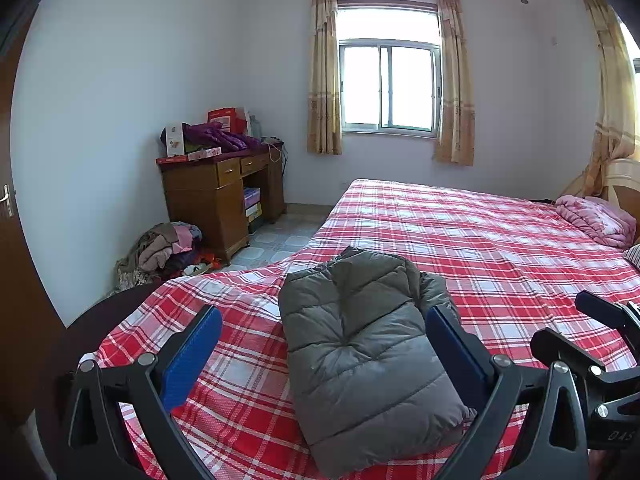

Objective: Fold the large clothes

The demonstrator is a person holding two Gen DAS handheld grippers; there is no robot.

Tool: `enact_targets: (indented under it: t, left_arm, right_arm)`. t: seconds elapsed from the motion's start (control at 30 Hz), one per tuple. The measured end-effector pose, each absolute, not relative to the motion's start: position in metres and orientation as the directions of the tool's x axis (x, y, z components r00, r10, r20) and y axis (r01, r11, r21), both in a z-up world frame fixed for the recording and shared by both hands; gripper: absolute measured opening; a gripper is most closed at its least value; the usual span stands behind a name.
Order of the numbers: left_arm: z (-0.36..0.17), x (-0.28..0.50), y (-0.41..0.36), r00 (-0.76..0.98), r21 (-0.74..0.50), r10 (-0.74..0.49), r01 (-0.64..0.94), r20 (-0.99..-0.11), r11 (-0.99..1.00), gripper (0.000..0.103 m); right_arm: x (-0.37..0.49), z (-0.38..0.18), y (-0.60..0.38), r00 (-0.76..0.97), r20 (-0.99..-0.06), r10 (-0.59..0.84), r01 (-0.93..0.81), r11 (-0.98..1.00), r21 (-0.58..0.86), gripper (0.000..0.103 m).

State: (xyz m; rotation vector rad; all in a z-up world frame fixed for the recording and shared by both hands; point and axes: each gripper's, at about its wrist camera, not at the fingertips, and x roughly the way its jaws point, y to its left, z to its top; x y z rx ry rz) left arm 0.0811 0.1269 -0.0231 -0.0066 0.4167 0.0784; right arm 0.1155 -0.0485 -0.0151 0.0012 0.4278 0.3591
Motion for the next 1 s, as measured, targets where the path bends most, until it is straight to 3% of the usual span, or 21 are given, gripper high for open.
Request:
enact_targets:
  t: [1.0]
  left_arm:
    - [-0.0334, 0.0907, 0.1275, 0.889, 0.012, 0.075, -0.078, -0.451, 0.997, 0.102]
  right_arm:
    - [0.1134, -0.0125, -0.0490, 0.854, -0.387, 0.347, -0.342, 0.936, 0.085, 0.099]
